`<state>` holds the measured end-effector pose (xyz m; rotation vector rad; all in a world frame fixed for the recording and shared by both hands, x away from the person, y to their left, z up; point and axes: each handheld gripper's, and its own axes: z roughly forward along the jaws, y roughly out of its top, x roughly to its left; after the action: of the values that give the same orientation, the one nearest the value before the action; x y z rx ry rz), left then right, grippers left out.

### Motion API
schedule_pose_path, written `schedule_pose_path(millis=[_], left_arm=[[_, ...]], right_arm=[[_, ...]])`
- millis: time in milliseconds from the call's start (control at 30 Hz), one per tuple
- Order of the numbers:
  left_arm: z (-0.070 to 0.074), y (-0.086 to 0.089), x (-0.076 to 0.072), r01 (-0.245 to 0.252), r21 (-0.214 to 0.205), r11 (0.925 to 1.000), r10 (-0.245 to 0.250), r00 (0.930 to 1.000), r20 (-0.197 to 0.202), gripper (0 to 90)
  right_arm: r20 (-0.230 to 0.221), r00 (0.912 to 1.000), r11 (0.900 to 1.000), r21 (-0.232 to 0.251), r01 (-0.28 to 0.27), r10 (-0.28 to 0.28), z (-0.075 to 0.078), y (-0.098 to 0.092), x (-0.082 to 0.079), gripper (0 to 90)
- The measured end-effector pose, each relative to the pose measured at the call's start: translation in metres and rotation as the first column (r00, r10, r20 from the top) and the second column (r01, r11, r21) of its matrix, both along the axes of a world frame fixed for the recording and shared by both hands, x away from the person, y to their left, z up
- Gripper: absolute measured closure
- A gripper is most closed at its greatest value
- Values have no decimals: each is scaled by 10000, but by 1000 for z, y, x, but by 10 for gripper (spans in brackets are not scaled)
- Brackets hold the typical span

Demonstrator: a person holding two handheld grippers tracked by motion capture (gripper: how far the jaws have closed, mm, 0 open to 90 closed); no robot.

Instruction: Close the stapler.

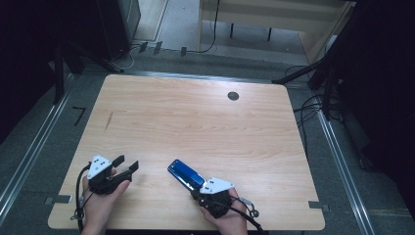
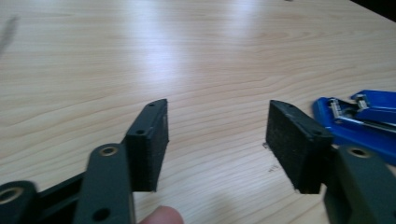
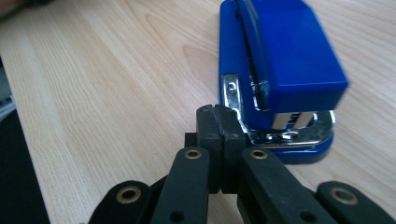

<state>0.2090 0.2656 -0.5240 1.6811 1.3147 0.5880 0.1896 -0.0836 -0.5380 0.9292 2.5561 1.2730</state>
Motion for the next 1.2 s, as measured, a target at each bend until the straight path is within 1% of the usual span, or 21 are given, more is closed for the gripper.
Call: schedule_pose_path(millis=[67,133,167,233,300,333,367,433,467,500,600,667,900,1200], left_arm=[[-1,10,-4,-118,-97,9999,117,9999,-76,344],[0,20,-10,-163,-254,9995,161,9998,-64,309],[1,24,-12,-182,-280,9994,182,9998,-28,299],[3,33,-17,-291,-254,9993,289,9996,-67,237],[4,39,-17,-278,-208,9994,276,9996,-94,188],[4,42,-16,-238,-264,9994,234,9997,-122,154],[3,45,-15,-265,-355,9990,258,9995,-177,141],[3,47,-12,-116,-474,9988,105,9997,-236,137],[2,47,-11,-42,-403,9992,34,9998,-203,136],[2,47,-10,-13,-241,9997,9,9998,-185,136],[0,48,-8,-168,-276,9995,163,9997,-181,137],[0,48,-7,-229,-257,9994,222,9994,-283,137],[0,49,-7,-121,-358,9993,108,9993,-356,139],[0,50,-6,-209,-392,9990,192,9989,-434,139]], right_arm=[[38,10000,9998,-179,-16,16,-2,2,-1,900],[82,10000,9998,-189,-35,36,-2,3,-2,900],[72,10000,9998,-188,-34,35,-3,3,-1,900],[29,10000,10000,-80,-16,16,-3,2,-1,900],[96,10000,9999,-110,0,1,-3,2,0,900],[91,10000,9999,-133,31,-30,-3,2,1,900],[118,9999,9999,-127,89,-88,-3,2,1,900],[126,9997,9997,-144,191,-189,-3,0,3,900],[122,9997,9997,-132,214,-213,-3,-1,3,900],[144,9997,9996,-146,223,-221,-4,-2,4,900],[121,9993,9993,-144,342,-340,-4,-4,7,900],[104,9992,9991,-113,399,-398,-4,-5,9,900],[55,9982,9982,-73,597,-596,-4,-8,15,900],[89,9969,9969,-92,783,-782,-4,-13,21,900]])
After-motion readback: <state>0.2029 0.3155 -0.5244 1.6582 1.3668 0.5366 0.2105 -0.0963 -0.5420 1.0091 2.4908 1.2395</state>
